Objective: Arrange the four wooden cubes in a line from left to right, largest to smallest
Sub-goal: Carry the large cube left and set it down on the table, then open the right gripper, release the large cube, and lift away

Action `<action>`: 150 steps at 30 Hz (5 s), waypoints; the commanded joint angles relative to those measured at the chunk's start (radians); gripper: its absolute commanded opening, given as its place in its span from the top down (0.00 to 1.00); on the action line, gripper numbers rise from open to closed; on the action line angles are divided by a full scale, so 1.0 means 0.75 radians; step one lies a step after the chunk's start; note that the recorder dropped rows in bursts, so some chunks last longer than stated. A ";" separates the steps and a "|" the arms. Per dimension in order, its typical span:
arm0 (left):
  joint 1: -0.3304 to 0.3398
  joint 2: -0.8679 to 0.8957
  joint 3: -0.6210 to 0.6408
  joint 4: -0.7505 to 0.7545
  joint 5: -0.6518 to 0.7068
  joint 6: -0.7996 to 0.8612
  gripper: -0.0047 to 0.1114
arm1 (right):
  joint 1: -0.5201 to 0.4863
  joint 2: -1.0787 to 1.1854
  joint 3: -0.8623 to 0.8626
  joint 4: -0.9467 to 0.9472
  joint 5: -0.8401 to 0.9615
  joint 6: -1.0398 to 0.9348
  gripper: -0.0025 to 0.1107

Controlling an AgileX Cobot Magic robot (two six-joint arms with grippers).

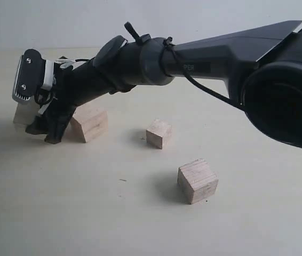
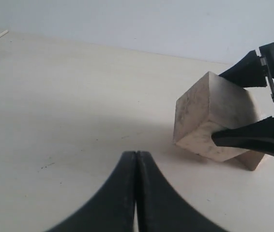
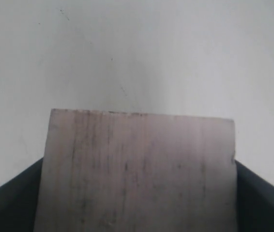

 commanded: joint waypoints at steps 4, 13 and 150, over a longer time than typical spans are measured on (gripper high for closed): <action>0.004 -0.008 -0.001 0.008 -0.009 0.003 0.96 | -0.016 -0.053 -0.013 -0.713 0.033 0.582 0.98; 0.004 -0.008 -0.001 0.008 -0.009 0.003 0.96 | -0.090 -0.084 -0.013 -0.756 0.267 0.675 0.98; 0.004 -0.008 -0.001 0.008 -0.009 0.003 0.96 | -0.181 -0.162 -0.010 -0.866 0.263 0.831 0.05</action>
